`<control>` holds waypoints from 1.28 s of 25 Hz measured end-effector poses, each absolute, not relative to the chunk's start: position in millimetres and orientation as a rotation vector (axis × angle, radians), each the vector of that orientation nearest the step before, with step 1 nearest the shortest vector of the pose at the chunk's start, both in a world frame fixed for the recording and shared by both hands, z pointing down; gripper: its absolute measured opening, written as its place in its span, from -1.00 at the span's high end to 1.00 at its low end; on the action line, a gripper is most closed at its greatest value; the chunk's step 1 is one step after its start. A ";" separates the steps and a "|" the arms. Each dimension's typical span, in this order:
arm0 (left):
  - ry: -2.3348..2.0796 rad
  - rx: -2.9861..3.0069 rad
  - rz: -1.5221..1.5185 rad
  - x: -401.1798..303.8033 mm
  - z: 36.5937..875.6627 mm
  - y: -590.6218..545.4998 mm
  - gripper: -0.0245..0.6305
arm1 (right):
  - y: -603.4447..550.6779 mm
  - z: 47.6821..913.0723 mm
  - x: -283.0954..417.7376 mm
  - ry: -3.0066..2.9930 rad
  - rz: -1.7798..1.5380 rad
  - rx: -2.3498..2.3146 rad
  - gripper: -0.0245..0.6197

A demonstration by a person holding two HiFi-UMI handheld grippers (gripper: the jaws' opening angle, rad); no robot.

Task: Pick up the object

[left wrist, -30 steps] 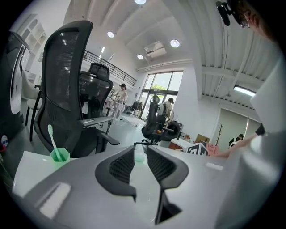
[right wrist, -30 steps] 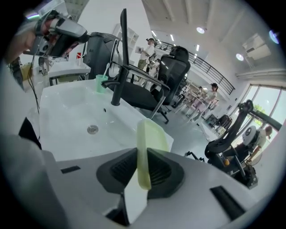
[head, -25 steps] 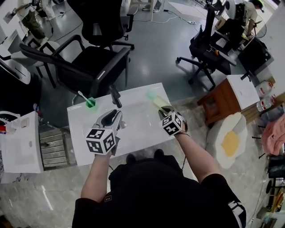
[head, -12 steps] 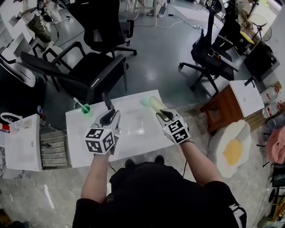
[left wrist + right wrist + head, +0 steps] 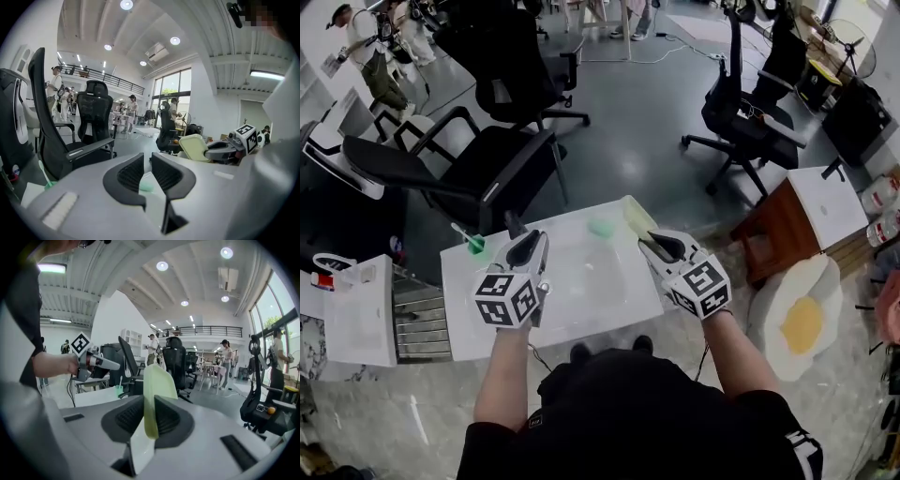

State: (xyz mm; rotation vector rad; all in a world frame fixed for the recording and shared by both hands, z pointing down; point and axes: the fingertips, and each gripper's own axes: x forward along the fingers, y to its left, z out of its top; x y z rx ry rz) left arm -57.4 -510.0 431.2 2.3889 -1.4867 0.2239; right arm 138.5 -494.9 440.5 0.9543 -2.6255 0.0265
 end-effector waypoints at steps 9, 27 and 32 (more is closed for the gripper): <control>-1.544 2.445 0.229 -51.2 407.7 -516.1 0.77 | -489.8 359.7 172.8 -2.873 -0.044 1.027 0.70; -1.640 2.456 0.162 -73.5 388.0 -517.7 0.87 | -490.9 349.0 194.6 -2.996 0.045 1.113 0.70; -1.658 2.443 0.152 -80.1 386.5 -514.9 0.87 | -492.0 332.9 190.8 -3.026 0.003 1.085 0.70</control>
